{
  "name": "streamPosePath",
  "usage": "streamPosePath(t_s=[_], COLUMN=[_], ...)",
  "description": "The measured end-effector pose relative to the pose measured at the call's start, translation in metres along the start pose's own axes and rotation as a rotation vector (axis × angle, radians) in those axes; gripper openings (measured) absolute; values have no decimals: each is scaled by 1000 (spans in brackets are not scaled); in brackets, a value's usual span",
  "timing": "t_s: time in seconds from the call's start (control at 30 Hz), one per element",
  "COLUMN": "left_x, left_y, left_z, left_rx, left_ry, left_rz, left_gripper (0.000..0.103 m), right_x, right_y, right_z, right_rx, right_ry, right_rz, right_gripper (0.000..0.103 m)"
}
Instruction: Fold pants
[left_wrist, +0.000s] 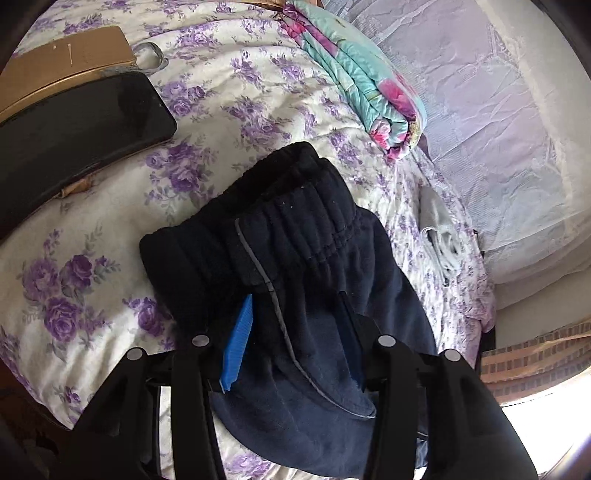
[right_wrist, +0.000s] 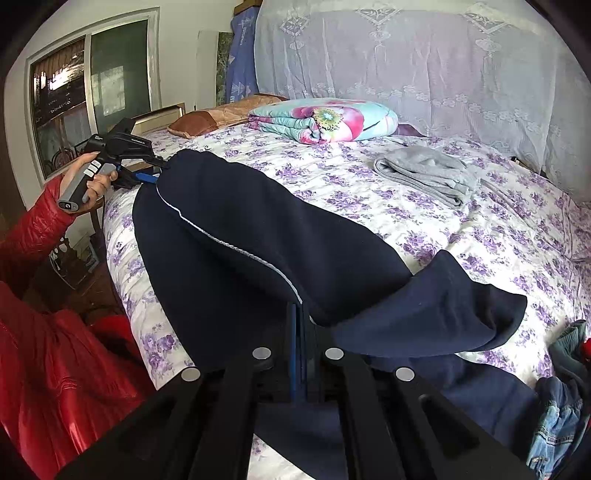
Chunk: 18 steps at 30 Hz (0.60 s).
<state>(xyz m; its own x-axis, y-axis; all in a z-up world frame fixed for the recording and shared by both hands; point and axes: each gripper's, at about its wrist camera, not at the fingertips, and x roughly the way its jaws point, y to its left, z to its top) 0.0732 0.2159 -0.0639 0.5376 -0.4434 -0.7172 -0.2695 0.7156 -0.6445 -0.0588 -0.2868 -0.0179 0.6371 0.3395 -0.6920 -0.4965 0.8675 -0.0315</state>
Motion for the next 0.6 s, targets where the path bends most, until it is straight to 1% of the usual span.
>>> streamPosePath(t_s=[0.03, 0.13, 0.23, 0.27, 0.3, 0.33, 0.37, 0.4, 0.5, 0.57, 0.6], left_x=[-1, -6, 4, 8, 12, 12, 10, 4, -28, -50, -58], left_y=[-2, -1, -1, -1, -1, -1, -1, -3, -13, -16, -17], left_z=[-2, -6, -1, 1, 3, 4, 6, 7, 4, -1, -4], left_rx=[11, 0, -11, -9, -7, -14, -17, -9, 31, 67, 87], left_ry=[6, 6, 6, 12, 16, 15, 11, 6, -30, -39, -41], left_rz=[13, 13, 9, 4, 6, -2, -29, -56, -114, -144, -144], left_gripper=[45, 46, 46, 44, 30, 25, 17, 14, 13, 13, 13], right_x=[0, 0, 3, 2, 1, 0, -3, -6, -18, -26, -28], right_y=[0, -2, -4, -4, -4, -3, -2, 0, 3, 8, 12], right_z=[0, 1, 2, 3, 4, 5, 6, 7, 12, 11, 7], right_rx=[-1, 0, 2, 2, 2, 3, -1, -6, -6, -8, -21], right_ry=[0, 0, -1, -4, -5, -7, -11, -18, -34, -21, -2], right_rz=[0, 8, 8, 5, 0, -6, -14, -22, -28, -20, -14], right_gripper=[2, 2, 2, 2, 2, 2, 2, 2, 2, 2, 2])
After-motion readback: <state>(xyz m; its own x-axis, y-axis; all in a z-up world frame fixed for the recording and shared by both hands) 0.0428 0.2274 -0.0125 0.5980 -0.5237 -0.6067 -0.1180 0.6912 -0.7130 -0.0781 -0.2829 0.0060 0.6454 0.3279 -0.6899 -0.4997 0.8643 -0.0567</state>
